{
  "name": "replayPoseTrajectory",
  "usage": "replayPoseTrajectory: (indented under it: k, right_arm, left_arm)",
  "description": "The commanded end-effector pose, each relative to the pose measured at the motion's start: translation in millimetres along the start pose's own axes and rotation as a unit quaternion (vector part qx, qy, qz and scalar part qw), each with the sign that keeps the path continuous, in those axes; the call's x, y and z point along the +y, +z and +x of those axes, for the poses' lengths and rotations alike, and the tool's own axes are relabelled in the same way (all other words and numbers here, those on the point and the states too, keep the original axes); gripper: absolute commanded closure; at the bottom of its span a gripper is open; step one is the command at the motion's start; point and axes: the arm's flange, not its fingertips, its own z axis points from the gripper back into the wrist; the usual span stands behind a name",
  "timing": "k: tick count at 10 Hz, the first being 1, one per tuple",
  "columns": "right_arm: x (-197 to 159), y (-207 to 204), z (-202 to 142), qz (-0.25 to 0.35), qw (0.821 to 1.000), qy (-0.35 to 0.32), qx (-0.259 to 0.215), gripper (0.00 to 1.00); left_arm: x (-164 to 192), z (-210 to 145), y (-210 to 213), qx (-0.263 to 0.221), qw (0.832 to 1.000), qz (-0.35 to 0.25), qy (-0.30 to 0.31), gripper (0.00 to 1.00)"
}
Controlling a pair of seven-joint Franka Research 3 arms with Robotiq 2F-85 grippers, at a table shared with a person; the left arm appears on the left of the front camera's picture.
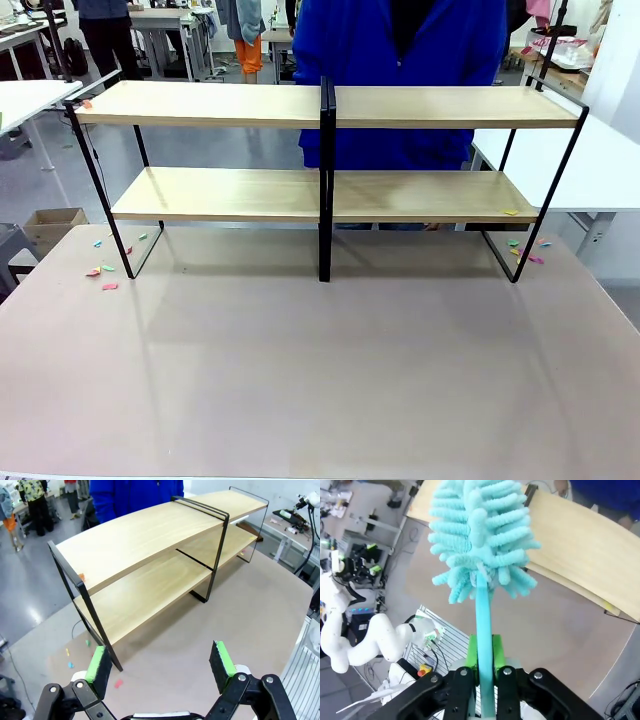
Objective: Clean the shelves.
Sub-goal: Clean another randomly selected level of the Shelf with the Duster.
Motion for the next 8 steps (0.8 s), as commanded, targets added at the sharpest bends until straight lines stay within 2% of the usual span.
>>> replayPoseTrajectory:
  k: [1,3,5,8]
  right_arm:
    - [-9,8,-2,0.003,1.0,-0.008,-0.006,0.88]
    - [43,-38,34,-0.05,0.998,0.019,0.032,0.88]
    - [91,-87,63,-0.131,0.99,-0.001,0.051,0.88]
    - [167,-152,105,-0.16,0.986,0.025,0.03,0.88]
  left_arm:
    - [1,-1,0,-0.004,1.0,-0.005,-0.003,0.0]
    - [1,-1,0,-0.004,1.0,-0.005,-0.003,0.0]
    - [1,-1,0,-0.004,1.0,-0.005,-0.003,0.0]
    - [1,-1,0,-0.004,1.0,-0.005,-0.003,0.0]
